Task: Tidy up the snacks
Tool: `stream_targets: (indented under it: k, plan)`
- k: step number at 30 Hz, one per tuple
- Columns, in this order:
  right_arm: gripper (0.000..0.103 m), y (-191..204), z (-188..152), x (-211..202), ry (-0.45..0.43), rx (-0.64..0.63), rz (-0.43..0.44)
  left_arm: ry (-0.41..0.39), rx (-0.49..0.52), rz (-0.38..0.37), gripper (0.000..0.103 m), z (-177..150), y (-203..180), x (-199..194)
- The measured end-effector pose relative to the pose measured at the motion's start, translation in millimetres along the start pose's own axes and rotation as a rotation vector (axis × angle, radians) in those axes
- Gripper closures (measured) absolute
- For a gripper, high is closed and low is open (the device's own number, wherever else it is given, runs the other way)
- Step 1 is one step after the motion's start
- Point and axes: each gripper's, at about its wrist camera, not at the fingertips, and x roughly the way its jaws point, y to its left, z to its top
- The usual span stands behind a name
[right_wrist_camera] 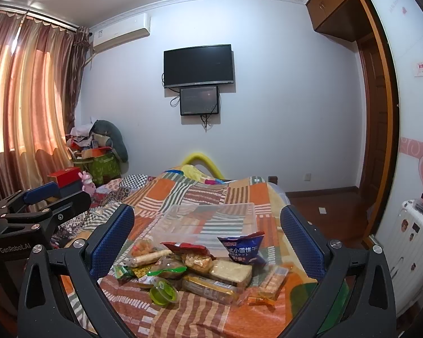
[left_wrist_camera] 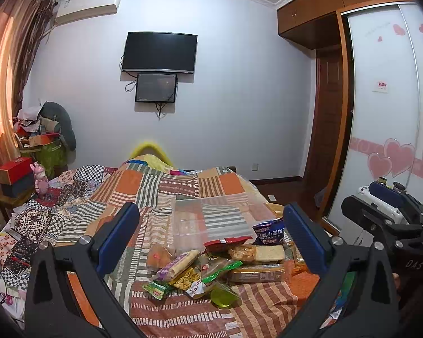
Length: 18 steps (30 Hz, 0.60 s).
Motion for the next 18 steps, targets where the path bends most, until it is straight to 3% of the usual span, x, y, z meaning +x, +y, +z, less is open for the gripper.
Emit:
stream_targets:
  k: [18]
  plan:
    - [0.000, 2.4, -0.2, 3.0, 0.010, 0.004, 0.000, 0.012, -0.003, 0.001, 0.000, -2.2, 1.7, 3.0]
